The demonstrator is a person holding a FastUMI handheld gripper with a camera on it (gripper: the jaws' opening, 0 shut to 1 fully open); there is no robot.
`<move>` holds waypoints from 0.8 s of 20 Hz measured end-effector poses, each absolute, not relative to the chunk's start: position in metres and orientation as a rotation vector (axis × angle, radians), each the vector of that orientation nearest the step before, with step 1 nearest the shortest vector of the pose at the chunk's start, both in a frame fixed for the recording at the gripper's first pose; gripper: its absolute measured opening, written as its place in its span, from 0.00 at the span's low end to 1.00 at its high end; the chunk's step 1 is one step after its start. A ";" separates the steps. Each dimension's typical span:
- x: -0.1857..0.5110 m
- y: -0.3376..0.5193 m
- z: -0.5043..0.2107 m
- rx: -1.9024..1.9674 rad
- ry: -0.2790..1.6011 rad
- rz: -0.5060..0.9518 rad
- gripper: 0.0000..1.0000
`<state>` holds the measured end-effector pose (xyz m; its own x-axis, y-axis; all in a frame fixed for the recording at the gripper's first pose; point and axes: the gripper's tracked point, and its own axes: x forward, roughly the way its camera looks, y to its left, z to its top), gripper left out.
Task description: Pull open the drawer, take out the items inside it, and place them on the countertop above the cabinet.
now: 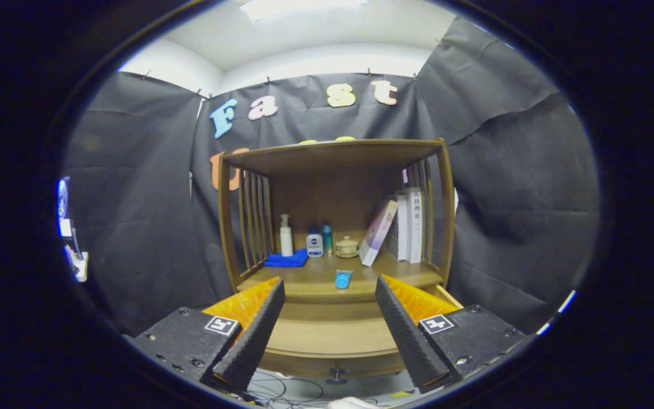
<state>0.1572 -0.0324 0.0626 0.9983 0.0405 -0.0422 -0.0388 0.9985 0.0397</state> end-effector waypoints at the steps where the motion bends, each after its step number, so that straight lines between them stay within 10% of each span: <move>1: 0.154 -0.036 0.052 0.038 0.055 0.034 1.00; 16: 0.141 -0.050 -0.089 -0.002 0.206 0.012 1.00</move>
